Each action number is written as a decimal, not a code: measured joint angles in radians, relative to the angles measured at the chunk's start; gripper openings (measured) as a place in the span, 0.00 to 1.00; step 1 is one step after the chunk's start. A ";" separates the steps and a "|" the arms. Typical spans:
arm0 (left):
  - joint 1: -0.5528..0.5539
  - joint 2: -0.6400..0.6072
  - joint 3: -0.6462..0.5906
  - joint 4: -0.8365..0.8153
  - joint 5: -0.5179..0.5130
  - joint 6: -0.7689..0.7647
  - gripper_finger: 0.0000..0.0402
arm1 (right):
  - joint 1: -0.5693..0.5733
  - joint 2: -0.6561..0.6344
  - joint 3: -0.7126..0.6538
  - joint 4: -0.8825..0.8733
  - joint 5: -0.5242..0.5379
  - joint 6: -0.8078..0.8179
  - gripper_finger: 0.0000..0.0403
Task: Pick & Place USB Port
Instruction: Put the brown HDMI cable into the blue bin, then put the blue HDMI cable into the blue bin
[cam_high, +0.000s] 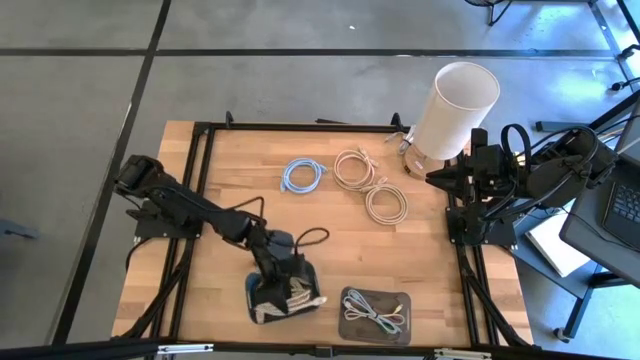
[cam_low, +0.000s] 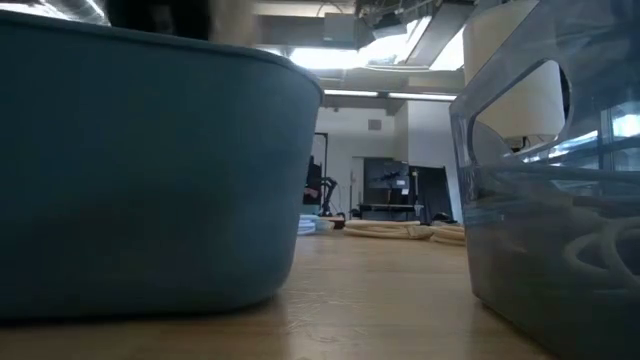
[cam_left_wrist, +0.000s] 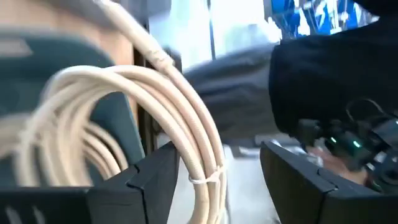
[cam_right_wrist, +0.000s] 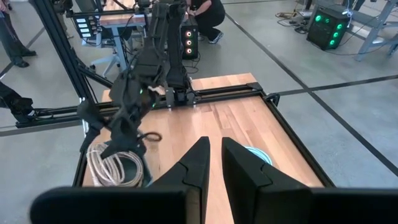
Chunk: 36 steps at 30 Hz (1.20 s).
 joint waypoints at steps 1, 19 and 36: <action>0.002 -0.015 0.000 -0.005 -0.019 0.021 0.54 | 0.000 0.000 0.000 0.003 0.000 0.000 0.11; 0.017 -0.019 0.001 -0.330 -0.143 0.261 0.54 | 0.000 0.000 0.000 0.006 0.000 0.000 0.11; 0.146 -0.212 0.001 -0.256 -0.339 0.356 0.54 | 0.000 0.001 0.000 0.005 -0.026 0.003 0.11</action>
